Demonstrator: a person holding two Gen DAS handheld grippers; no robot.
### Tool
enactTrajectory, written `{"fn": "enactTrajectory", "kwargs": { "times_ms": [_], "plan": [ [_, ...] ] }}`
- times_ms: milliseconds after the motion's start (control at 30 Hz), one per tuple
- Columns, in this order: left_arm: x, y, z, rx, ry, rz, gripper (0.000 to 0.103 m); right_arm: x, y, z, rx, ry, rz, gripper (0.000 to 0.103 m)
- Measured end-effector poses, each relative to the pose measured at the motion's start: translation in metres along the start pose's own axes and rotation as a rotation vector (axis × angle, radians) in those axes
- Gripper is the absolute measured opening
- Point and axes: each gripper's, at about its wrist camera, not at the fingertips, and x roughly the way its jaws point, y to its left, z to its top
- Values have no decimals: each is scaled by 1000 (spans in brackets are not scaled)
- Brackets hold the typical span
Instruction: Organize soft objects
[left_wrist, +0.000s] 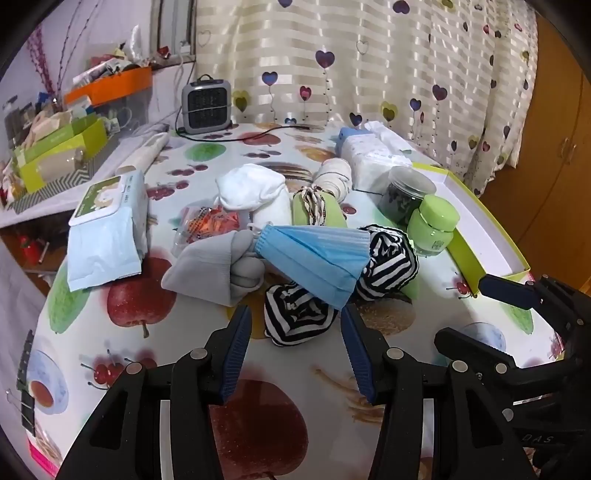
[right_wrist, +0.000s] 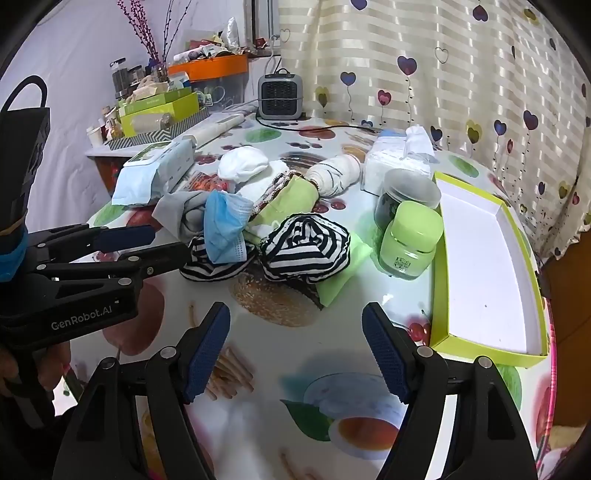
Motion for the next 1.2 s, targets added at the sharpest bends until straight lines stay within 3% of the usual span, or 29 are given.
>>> {"fn": "enactTrajectory", "kwargs": {
  "times_ms": [1200],
  "plan": [
    [-3, -5, -2, 0, -20, -22, 49, -3, -3, 1, 2, -5, 2, 75]
  ]
}}
